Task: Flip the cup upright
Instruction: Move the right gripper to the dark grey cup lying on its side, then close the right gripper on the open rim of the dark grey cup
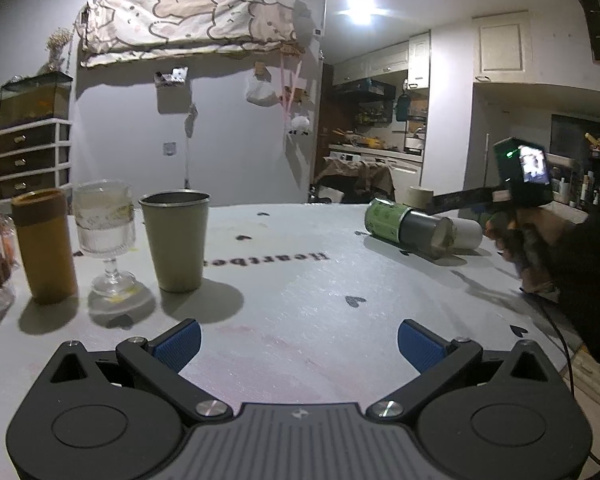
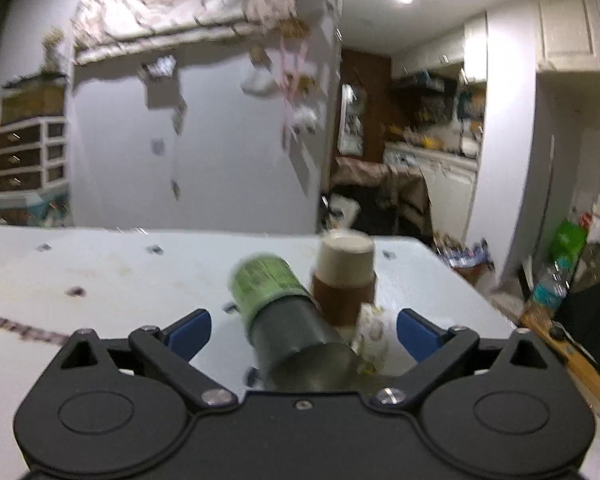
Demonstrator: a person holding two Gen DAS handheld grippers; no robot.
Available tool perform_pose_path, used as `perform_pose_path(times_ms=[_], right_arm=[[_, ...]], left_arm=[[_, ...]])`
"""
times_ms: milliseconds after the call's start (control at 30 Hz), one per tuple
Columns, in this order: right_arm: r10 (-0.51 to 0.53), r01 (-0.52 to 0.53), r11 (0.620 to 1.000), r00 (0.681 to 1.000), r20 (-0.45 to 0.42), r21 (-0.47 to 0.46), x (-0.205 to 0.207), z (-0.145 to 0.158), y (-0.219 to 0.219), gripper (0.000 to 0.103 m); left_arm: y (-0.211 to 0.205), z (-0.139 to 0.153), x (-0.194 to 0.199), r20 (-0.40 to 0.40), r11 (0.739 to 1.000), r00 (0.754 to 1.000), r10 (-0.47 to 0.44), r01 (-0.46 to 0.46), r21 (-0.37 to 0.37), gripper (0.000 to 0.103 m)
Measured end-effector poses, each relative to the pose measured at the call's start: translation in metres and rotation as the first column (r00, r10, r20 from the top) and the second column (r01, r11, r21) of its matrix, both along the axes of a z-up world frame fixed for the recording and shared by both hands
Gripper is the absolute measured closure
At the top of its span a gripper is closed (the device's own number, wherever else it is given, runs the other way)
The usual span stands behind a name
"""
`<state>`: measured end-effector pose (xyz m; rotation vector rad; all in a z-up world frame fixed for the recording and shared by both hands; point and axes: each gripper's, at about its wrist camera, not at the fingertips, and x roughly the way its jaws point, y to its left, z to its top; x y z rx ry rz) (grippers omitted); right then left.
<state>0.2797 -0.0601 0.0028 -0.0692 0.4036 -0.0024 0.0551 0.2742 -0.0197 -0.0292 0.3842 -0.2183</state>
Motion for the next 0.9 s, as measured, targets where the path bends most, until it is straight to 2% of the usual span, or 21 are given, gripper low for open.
perform_pose_path(times_ms=[167,300,333,500,567,600,633,667,700,800,833,900], right_arm=[[0.001,-0.003,0.999,0.999,-0.053,-0.054,0.018,-0.029,-0.001,0.005],[-0.018,0.002,0.982,0.996,-0.083,-0.19,0.024,-0.052,0.005,0.005],[-0.019,-0.001,0.981,0.995,-0.098,-0.196,0.027,-0.054,0.006,0.007],[0.039,-0.054,0.982,0.996,-0.086,-0.183,0.019,-0.051,0.008,0.028],[0.047,-0.067,0.978,0.994,-0.101,-0.198,0.016,-0.052,0.012,0.051],[0.038,-0.06,0.976,0.993,-0.109,-0.209,0.015,-0.052,0.014,0.057],[0.027,-0.051,0.975,0.993,-0.111,-0.216,0.013,-0.051,0.015,0.07],[0.019,-0.043,0.975,0.994,-0.11,-0.22,0.01,-0.05,0.015,0.079],[0.015,-0.038,0.975,0.994,-0.108,-0.217,0.006,-0.048,0.014,0.081],[0.027,-0.045,0.983,0.995,-0.101,-0.181,-0.003,-0.043,0.007,0.083],[0.03,-0.047,0.985,0.994,-0.102,-0.168,-0.004,-0.042,0.004,0.08],[0.043,-0.056,0.989,0.994,-0.098,-0.134,-0.007,-0.038,-0.004,0.063]], left_arm=[[-0.005,-0.009,0.011,-0.043,1.0,0.999,-0.007,0.008,0.017,0.0],[-0.009,-0.013,0.014,-0.063,0.999,0.998,-0.021,0.023,0.026,0.0],[-0.01,-0.014,0.015,-0.067,0.999,0.998,-0.022,0.024,0.03,0.0],[-0.014,-0.015,0.015,-0.072,0.999,0.997,-0.028,0.031,0.032,0.0],[-0.014,-0.014,0.016,-0.073,0.999,0.997,-0.027,0.03,0.031,0.0],[-0.014,-0.015,0.016,-0.074,0.999,0.997,-0.027,0.029,0.029,0.0],[-0.014,-0.015,0.016,-0.075,0.999,0.997,-0.028,0.03,0.029,0.0],[-0.014,-0.015,0.016,-0.075,0.999,0.997,-0.029,0.031,0.028,0.0],[-0.014,-0.015,0.016,-0.076,0.999,0.997,-0.03,0.032,0.028,0.0],[-0.014,-0.015,0.016,-0.075,0.999,0.997,-0.033,0.035,0.029,0.0],[-0.015,-0.014,0.016,-0.073,0.999,0.997,-0.033,0.035,0.029,0.0],[-0.015,-0.014,0.013,-0.068,0.999,0.997,-0.032,0.034,0.029,0.0]])
